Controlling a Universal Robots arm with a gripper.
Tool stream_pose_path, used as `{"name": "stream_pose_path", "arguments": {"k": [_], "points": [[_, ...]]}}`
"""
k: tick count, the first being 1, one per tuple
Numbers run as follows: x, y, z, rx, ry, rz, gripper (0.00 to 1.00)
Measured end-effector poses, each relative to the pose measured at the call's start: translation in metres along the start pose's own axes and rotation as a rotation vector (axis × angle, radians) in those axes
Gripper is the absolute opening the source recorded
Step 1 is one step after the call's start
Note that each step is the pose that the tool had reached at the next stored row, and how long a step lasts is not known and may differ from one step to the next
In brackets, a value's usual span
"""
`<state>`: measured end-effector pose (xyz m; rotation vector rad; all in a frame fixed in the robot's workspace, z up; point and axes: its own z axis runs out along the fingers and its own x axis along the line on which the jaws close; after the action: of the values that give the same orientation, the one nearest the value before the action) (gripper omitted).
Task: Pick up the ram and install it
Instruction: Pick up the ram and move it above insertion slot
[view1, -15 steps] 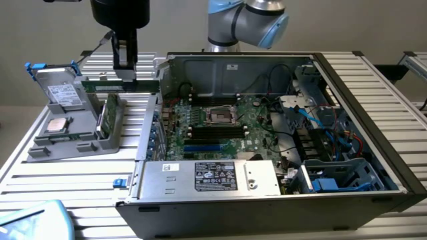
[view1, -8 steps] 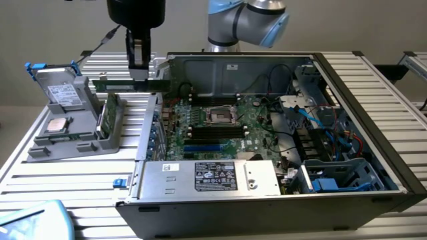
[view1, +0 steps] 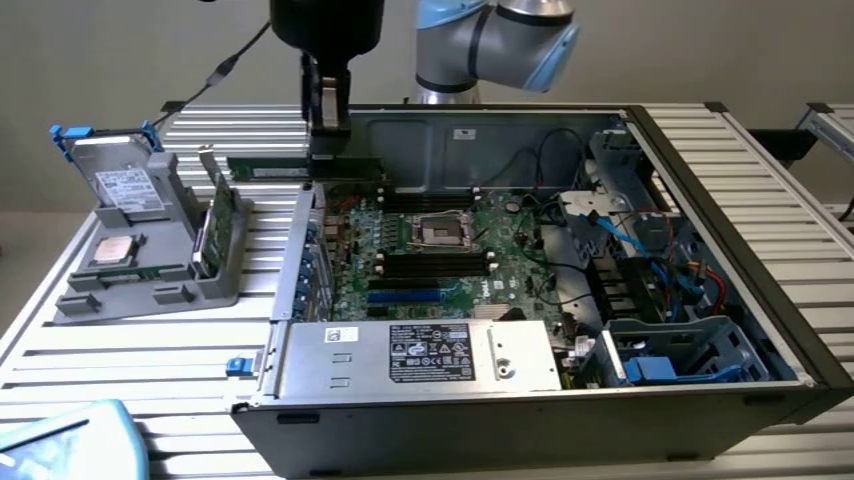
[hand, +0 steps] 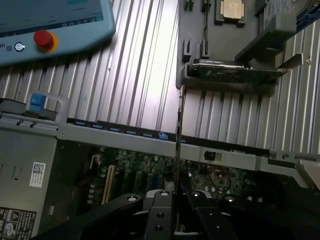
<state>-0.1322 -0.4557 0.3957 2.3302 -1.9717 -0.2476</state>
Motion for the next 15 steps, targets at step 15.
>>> {"name": "stream_pose_path", "arguments": {"k": [15], "points": [[0.007,-0.0402,-0.0072,0.0277,-0.0827,-0.013,0.14]]}}
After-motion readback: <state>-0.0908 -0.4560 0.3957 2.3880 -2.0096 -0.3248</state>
